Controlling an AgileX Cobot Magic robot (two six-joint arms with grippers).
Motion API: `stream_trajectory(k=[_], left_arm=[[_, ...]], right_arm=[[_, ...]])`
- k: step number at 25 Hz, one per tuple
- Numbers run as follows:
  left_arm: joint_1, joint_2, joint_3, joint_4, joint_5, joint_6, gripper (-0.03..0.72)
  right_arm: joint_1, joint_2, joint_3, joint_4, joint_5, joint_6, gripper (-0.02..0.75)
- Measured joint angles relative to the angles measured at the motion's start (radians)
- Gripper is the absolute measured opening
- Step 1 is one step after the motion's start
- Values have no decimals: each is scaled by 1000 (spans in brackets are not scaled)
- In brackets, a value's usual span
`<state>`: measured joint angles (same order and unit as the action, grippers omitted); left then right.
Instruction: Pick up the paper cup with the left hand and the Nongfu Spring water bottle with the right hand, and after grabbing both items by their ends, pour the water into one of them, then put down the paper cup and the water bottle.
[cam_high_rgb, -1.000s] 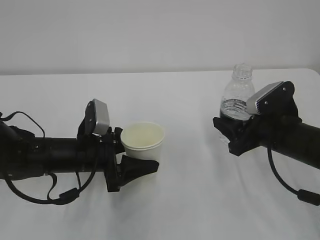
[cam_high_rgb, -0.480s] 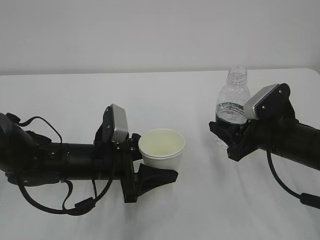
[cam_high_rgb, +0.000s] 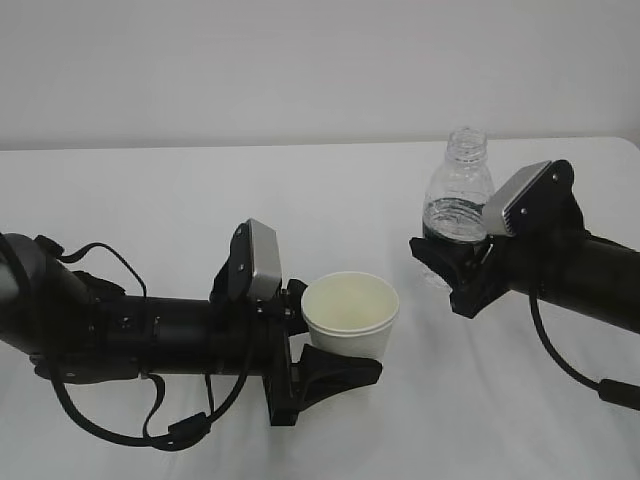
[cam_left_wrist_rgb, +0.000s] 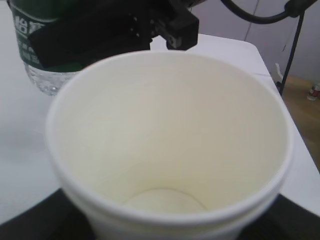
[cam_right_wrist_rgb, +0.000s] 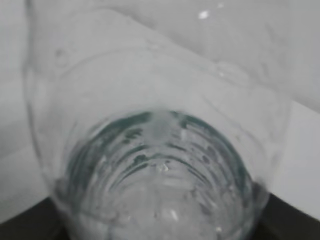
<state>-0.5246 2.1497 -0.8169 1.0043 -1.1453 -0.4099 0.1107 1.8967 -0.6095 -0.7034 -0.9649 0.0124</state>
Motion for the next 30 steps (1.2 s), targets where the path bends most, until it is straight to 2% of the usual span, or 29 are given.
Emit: stream_trajectory(k=[15, 30], left_arm=[[-3, -1, -14, 2, 0, 0, 498], [-3, -1, -14, 21, 0, 0, 498]], right_arm=[[38, 0, -116, -32, 88, -5, 459], [42, 0, -141, -61, 137, -193, 459]])
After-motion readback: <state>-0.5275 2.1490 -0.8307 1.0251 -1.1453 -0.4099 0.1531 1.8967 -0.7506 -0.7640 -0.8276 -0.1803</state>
